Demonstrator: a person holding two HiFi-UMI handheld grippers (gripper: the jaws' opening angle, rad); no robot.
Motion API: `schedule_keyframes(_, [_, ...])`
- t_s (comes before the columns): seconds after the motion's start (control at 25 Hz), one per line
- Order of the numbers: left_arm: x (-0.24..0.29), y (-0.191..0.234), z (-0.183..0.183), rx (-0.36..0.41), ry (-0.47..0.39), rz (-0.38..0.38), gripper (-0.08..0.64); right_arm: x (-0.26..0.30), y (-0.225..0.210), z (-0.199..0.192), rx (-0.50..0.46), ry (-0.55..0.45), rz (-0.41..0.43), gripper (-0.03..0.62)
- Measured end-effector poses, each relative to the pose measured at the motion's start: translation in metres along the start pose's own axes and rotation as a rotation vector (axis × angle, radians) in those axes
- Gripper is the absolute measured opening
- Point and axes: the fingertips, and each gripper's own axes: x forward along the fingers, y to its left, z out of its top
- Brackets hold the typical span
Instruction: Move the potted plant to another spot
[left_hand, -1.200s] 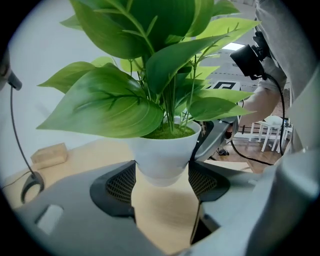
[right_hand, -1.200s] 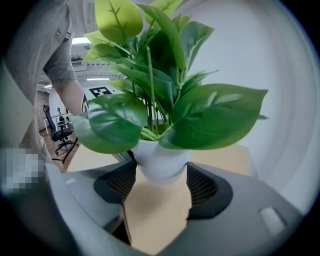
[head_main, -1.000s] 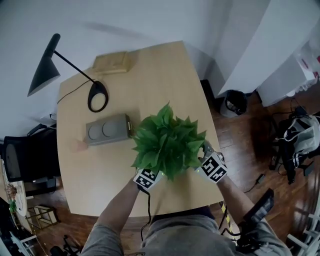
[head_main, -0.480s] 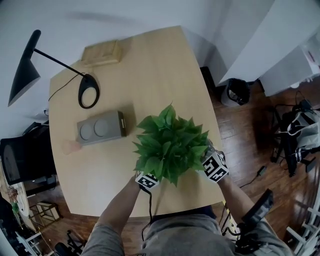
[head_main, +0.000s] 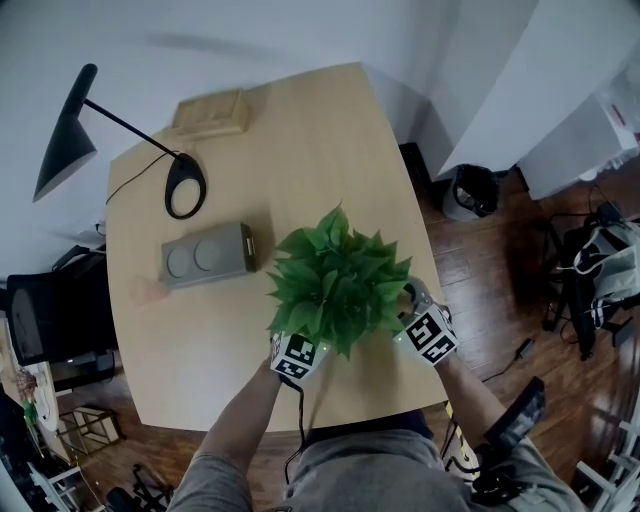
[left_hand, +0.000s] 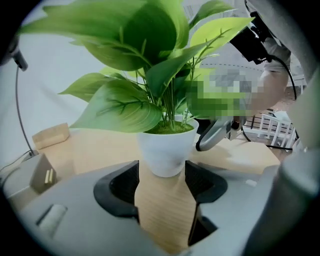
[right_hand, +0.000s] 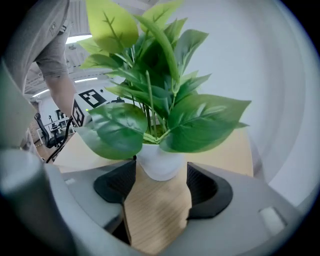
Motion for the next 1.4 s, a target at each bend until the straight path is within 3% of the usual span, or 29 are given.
schedule_keyframes(0.12, [-0.026, 0.002, 0.009, -0.056, -0.031, 0.053, 0.247, -0.019, 0.003, 0.001, 0.046, -0.025, -0.017, 0.314])
schedule_keyframes(0.24, [-0.056, -0.001, 0.01, -0.117, -0.061, 0.11, 0.16, -0.039, 0.012, 0.004, 0.083, -0.061, -0.031, 0.308])
schedule_keyframes(0.56, [-0.13, -0.042, 0.024, -0.22, -0.168, 0.133, 0.002, -0.082, 0.073, 0.028, 0.165, -0.16, -0.028, 0.169])
schedule_keyframes(0.8, [-0.186, -0.079, 0.033, -0.265, -0.28, 0.093, 0.002, -0.116, 0.129, 0.057, 0.275, -0.298, -0.056, 0.075])
schedule_keyframes(1.0, [-0.241, -0.118, 0.028, -0.293, -0.345, 0.057, 0.002, -0.147, 0.194, 0.069, 0.293, -0.354, -0.079, 0.026])
schedule_keyframes(1.4, [-0.31, -0.181, 0.025, -0.351, -0.415, 0.014, 0.002, -0.19, 0.287, 0.066, 0.31, -0.384, -0.053, 0.006])
